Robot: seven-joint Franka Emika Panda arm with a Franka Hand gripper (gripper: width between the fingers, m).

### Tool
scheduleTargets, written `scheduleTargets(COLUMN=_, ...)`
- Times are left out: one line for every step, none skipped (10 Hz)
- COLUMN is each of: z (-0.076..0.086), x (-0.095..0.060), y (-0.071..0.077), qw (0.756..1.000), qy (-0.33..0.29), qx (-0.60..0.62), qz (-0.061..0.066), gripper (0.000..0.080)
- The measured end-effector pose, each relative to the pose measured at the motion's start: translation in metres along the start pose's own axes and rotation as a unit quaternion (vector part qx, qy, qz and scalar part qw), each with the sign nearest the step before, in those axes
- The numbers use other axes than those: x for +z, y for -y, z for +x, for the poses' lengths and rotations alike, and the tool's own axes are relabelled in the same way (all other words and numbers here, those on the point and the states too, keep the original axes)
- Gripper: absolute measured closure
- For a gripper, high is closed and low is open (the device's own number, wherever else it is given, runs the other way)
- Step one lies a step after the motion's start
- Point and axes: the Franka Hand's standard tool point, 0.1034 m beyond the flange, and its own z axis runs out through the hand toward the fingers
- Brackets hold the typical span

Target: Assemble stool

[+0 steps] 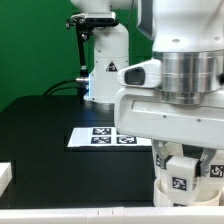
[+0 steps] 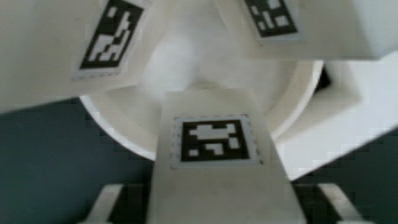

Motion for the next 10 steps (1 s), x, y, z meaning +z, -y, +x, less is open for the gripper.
scheduleTargets(z=0.001, x=0.001, y=-0.001, qw=1.000, qy=-0.001, qx=0.031, qz=0.004, gripper=0.0465)
scheduleTargets(z=0.001, x=0.001, y=-0.004, qw=0.997, qy=0.000, qx=0.073, qz=0.001, gripper=0.0465)
scheduleTargets(z=0.002, x=0.001, y=-0.005, qw=0.997, qy=0.000, qx=0.081, qz=0.000, gripper=0.0465)
scheduleTargets(z=0.001, x=0.001, y=-0.004, qw=0.997, qy=0.000, qx=0.076, qz=0.000, gripper=0.0408)
scheduleTargets(z=0.001, x=0.000, y=-0.003, qw=0.997, qy=0.000, qx=0.076, qz=0.001, gripper=0.0408)
scheduleTargets(z=0.003, x=-0.009, y=0.000, qw=0.997, qy=-0.002, qx=0.080, qz=0.009, gripper=0.0230)
scheduleTargets(z=0.007, x=-0.025, y=0.000, qw=0.997, qy=-0.001, qx=0.073, qz=0.020, gripper=0.0230)
scheduleTargets(z=0.014, x=-0.044, y=-0.001, qw=0.997, qy=0.001, qx=0.074, qz=0.032, gripper=0.0166)
scheduleTargets(z=0.018, x=-0.051, y=-0.003, qw=0.997, qy=0.003, qx=0.074, qz=0.033, gripper=0.0155)
scheduleTargets(z=0.017, x=-0.049, y=-0.003, qw=0.997, qy=0.003, qx=0.073, qz=0.033, gripper=0.0155)
